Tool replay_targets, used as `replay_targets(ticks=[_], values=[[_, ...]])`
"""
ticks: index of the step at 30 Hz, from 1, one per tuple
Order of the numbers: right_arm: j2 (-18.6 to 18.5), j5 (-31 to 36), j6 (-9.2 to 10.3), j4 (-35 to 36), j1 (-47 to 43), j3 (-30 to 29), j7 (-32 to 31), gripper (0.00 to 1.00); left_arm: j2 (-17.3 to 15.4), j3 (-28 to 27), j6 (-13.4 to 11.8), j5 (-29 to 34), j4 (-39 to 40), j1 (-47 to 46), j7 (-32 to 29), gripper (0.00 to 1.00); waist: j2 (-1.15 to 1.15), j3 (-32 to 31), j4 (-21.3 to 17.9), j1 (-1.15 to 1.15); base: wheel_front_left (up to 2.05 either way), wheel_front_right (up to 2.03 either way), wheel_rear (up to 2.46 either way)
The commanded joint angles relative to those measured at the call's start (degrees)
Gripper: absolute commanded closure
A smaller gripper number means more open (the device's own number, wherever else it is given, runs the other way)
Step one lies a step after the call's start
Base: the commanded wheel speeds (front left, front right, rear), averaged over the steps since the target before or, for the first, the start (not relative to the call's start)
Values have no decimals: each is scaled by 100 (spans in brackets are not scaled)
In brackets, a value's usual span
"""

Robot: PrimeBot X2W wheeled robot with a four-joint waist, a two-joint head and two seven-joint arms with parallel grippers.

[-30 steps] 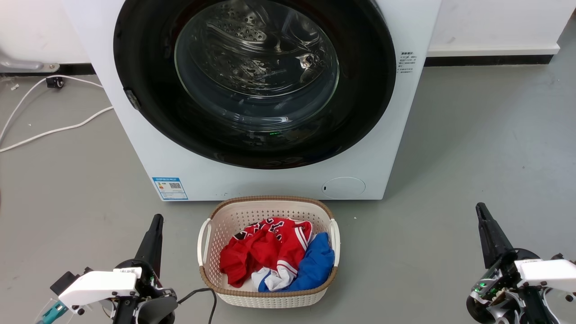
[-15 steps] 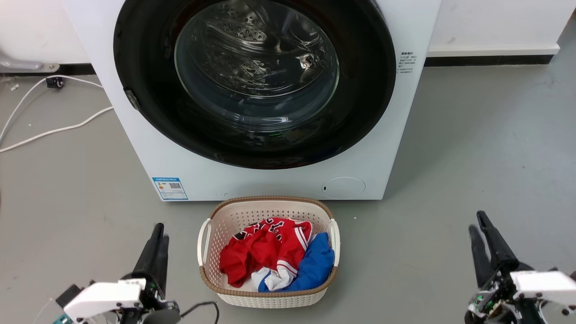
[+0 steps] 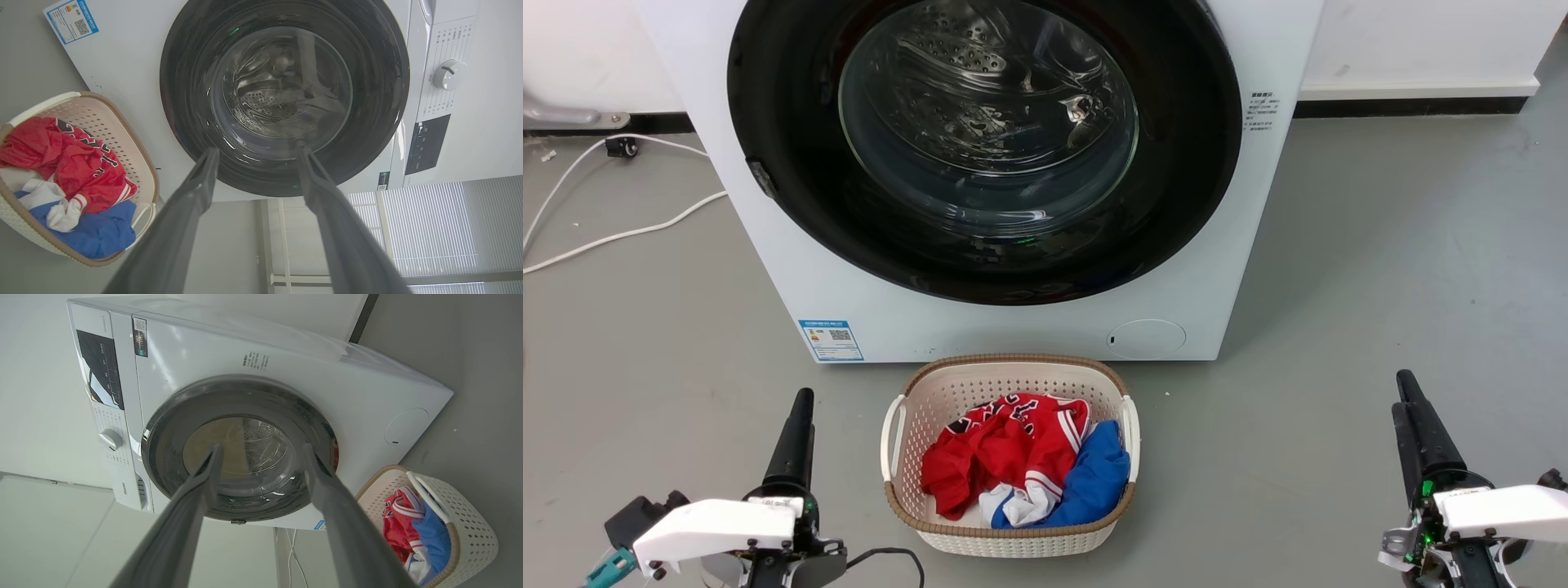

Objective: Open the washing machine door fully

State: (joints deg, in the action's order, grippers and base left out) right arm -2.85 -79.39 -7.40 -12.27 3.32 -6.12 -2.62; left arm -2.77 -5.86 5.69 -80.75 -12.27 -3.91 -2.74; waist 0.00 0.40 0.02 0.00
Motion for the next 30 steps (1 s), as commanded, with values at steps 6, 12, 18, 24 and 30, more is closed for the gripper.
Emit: replay_targets(ticks=[6,12,18,24,30], values=[[-13,1223,-9,425,-11,87,205,0,-10,189,-270,1140,391,-46,209,0,0,10,4,0,0,0,0],[-12,2395,-10,717,-71,222,368,0,-22,389,-504,2100,525,6,373,0,0,19,9,0,0,0,0],[-12,3246,-10,916,-141,317,499,0,-109,582,-728,2750,635,40,505,0,0,25,9,0,0,0,0],[-11,3958,-10,1040,-206,363,622,0,-217,799,-967,3306,693,53,628,0,0,31,13,0,0,0,0],[-11,4595,-11,1138,-271,400,739,0,-358,1053,-1226,3820,733,62,743,0,0,33,11,0,0,0,0]])
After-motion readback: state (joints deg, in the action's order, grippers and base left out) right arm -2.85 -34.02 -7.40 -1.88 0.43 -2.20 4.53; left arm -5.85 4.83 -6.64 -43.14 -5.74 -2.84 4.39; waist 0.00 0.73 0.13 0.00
